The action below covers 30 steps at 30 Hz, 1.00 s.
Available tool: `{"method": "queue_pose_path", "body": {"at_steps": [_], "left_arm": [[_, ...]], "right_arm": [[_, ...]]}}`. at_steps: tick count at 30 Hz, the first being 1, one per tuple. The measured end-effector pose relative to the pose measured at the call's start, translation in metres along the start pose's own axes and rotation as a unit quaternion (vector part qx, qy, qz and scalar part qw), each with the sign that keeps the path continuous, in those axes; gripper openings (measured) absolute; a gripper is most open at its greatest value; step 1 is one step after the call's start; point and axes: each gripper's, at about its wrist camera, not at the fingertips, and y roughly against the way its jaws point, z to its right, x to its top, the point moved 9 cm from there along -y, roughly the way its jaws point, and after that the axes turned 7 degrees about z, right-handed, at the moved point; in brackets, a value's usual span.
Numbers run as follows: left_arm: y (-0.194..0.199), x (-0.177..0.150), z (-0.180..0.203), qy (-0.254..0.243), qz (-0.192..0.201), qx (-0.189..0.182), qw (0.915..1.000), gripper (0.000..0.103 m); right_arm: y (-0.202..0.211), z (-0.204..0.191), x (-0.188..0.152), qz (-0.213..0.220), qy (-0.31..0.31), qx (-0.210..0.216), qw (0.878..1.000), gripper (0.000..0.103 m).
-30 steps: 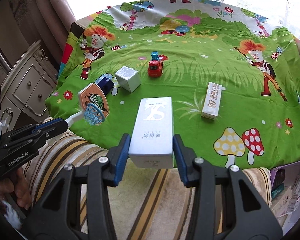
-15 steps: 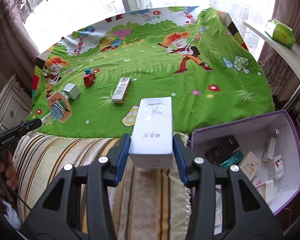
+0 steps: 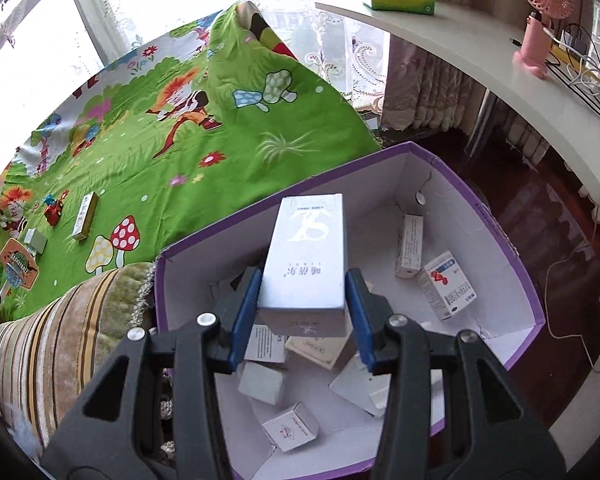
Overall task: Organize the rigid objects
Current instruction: 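Carry the S-logo box into the storage box and open the right tool, then carry the white stand into the storage box and open the left tool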
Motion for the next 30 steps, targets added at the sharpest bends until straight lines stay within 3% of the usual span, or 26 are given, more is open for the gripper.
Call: {"method": "queue_pose_path", "body": {"at_steps": [10, 17, 21, 25, 30], "left_arm": [[-0.004, -0.001, 0.014, -0.015, -0.009, 0.001, 0.9998, 0.013], [-0.007, -0.003, 0.023, -0.023, -0.016, -0.001, 0.9996, 0.013], [-0.008, -0.003, 0.030, -0.031, -0.017, -0.003, 0.9994, 0.013], [-0.010, -0.002, 0.047, -0.045, -0.018, -0.013, 0.9987, 0.013], [-0.015, 0.003, 0.087, -0.073, -0.019, -0.045, 0.9962, 0.013]], "right_arm": [[-0.044, 0.052, 0.007, -0.010, -0.085, -0.038, 0.996, 0.048], [-0.082, 0.057, 0.013, -0.009, -0.141, -0.034, 0.989, 0.048], [-0.096, 0.044, 0.005, -0.028, -0.130, -0.017, 0.991, 0.068], [-0.087, 0.044, 0.000, -0.027, -0.135, -0.007, 0.991, 0.068], [-0.063, 0.054, -0.004, -0.016, -0.094, -0.015, 0.995, 0.075]]}}
